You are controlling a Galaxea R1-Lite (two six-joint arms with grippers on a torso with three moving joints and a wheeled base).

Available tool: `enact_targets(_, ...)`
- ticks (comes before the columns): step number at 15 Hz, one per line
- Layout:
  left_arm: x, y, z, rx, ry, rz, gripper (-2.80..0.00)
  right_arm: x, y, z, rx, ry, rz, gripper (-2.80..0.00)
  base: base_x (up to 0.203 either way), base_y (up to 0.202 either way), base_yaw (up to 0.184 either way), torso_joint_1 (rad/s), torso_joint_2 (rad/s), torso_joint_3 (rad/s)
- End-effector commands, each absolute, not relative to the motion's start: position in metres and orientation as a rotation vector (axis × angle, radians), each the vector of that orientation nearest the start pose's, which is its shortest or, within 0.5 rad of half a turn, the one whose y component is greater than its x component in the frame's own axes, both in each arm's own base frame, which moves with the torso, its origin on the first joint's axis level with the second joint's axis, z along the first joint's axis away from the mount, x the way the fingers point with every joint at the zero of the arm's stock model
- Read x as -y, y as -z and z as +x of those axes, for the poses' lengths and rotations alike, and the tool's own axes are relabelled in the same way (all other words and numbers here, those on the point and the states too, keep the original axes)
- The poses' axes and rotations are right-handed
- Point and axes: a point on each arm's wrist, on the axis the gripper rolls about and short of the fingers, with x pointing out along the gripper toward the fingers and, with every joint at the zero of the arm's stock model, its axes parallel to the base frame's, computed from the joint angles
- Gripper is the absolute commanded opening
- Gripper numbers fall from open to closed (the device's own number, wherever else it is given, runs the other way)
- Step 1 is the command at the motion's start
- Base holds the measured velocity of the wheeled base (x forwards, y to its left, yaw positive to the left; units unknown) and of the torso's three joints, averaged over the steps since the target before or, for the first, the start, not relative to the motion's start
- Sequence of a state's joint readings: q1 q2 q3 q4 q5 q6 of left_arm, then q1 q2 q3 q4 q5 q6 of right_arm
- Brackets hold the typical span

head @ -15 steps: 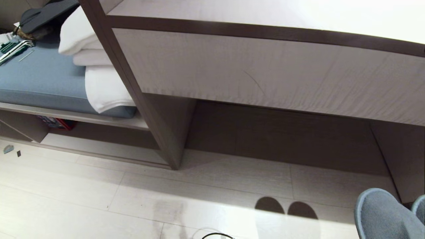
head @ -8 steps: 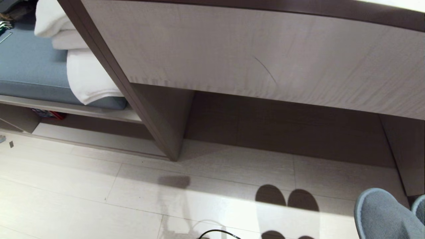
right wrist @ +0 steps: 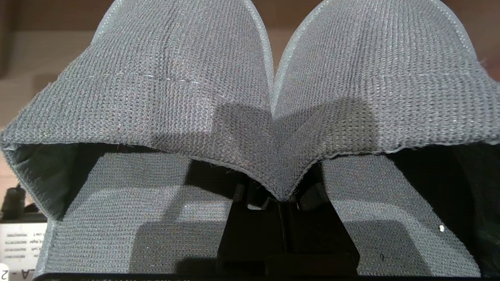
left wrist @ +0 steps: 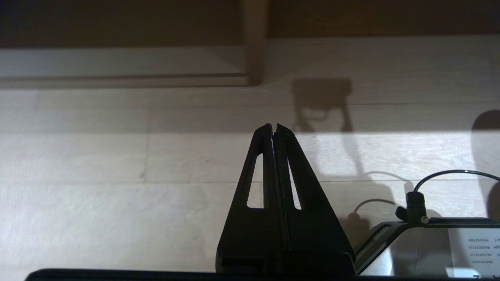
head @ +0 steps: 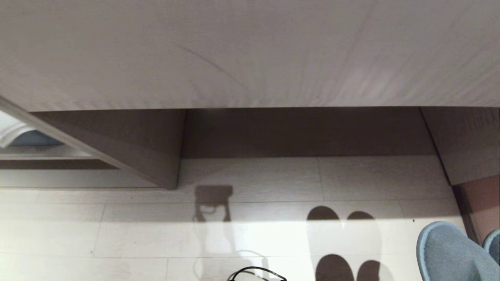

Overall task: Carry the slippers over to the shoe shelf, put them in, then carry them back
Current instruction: Place the slippers on the floor

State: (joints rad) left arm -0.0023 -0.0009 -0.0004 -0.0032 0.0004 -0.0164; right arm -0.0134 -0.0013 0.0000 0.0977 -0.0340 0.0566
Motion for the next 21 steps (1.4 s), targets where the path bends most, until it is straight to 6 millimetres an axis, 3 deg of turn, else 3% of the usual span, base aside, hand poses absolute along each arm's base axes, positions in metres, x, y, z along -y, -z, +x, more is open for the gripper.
enact_targets(1, -0.0001, -0.0758, -0.0229, 0.005, 0.000, -0.017, -2.80, 0.0004, -0.0650, -0.0233, -0.097, 0.050, 0.056, -2.80, 0.001, 0.008, -0.218, 0.002, 0.00, -0.202)
enact_targets(5, 0.0000, -0.0758, -0.0229, 0.005, 0.001, -0.017, -2.80, 0.0004, -0.0649, -0.0233, -0.097, 0.050, 0.056, -2.80, 0.000, 0.005, -0.137, 0.003, 0.00, -0.195)
enact_targets(15, -0.0001, -0.0758, -0.0229, 0.005, 0.003, -0.017, -2.80, 0.0004, -0.0647, -0.0232, -0.098, 0.050, 0.054, -2.80, 0.000, 0.000, 0.000, 0.002, 0.00, -0.196)
enact_targets(21, -0.0001, -0.0758, -0.0229, 0.005, 0.003, -0.015, -2.80, 0.0004, -0.0650, -0.0232, -0.098, 0.050, 0.054, -2.80, 0.000, 0.000, 0.000, 0.001, 0.00, -0.039)
